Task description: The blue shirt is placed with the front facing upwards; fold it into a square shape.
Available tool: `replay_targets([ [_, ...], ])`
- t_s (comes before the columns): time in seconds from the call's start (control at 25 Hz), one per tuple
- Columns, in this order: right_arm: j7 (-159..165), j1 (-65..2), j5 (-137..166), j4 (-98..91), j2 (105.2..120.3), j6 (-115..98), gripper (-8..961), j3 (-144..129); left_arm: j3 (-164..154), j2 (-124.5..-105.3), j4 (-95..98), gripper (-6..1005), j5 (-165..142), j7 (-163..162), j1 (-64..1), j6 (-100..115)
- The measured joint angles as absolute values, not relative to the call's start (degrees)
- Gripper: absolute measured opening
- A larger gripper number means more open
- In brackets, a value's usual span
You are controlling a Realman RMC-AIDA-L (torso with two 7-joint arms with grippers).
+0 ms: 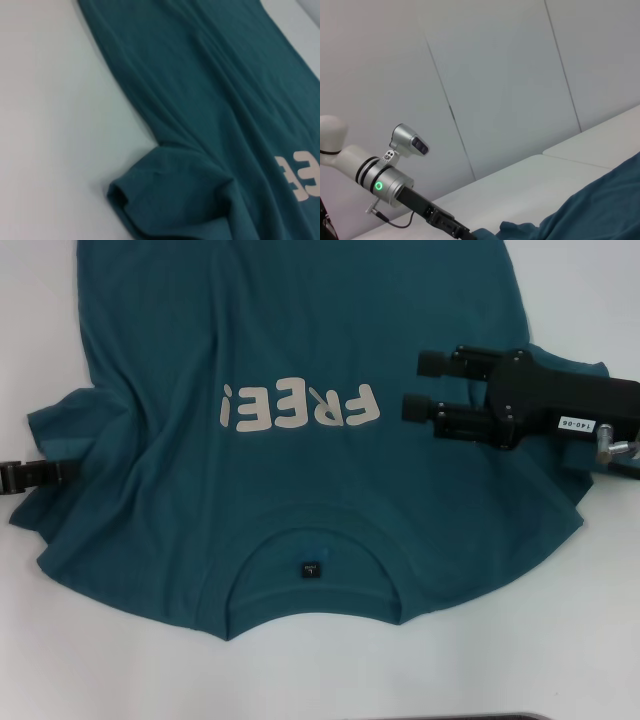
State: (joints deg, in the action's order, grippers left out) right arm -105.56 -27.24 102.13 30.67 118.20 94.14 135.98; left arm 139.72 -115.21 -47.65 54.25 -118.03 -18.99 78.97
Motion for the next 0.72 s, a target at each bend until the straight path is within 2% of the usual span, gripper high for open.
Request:
replay_targets([
  [0.28,-105.7,-27.2,102.1,30.7,118.21,94.2,745,136.0,139.8,-115.58,-48.0,437,53.4,-118.2,-19.3,79.3],
  [0.72,-105.7,-27.1,102.1,30.7,118.20,94.3,745,136.0,139.5,-115.67,-48.7,163,53.3,-118.2,-19.5,79.5],
])
